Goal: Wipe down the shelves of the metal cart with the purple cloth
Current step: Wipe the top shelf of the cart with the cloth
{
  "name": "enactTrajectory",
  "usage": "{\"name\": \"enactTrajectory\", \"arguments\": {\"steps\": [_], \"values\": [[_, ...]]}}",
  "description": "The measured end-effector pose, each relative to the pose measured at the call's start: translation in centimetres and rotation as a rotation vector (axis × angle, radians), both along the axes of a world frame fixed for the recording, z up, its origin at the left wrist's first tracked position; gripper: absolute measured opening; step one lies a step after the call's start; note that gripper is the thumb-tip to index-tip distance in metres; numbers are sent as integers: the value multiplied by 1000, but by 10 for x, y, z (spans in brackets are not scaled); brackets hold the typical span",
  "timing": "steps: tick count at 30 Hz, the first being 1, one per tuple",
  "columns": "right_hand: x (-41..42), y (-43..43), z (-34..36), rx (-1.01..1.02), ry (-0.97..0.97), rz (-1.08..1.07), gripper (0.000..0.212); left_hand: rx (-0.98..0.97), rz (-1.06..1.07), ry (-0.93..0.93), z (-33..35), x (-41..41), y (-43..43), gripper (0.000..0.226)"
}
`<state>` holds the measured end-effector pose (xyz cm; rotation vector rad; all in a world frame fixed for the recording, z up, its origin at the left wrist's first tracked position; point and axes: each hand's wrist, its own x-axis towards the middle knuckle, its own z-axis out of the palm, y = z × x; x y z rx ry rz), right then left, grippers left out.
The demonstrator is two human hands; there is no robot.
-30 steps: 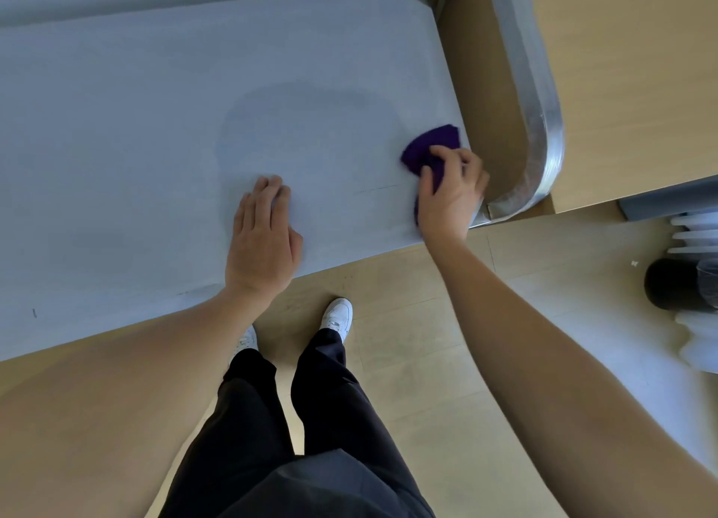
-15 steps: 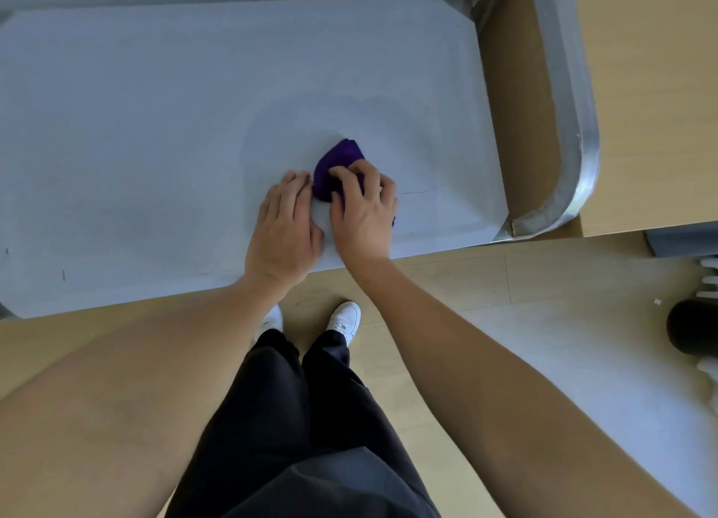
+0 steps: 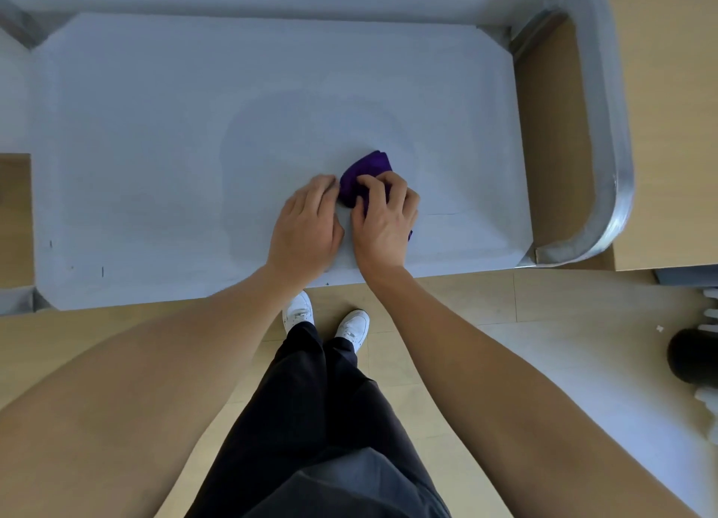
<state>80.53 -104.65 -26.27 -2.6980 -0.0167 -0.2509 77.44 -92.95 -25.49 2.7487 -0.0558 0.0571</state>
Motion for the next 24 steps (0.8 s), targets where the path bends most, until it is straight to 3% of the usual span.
{"name": "enactTrajectory", "arguments": {"steps": [4,13,16,20,22,24], "values": [[13,7,-1,21,-9,44,24,74,-16,-57,-2,21,15,39],[94,-18,0,14,-57,27,26,50,-6,-74,-11,29,18,45],[116,-49,0,-3,-23,-118,28,57,-15,-60,-11,29,18,44],[114,-32,0,93,48,-515,31,73,-20,-51,-12,29,17,44],[104,3,0,112,-1,-423,31,75,-18,-48,-12,30,18,44],[90,33,-4,91,-35,-157,29,71,-25,-47,-13,30,20,44]]}}
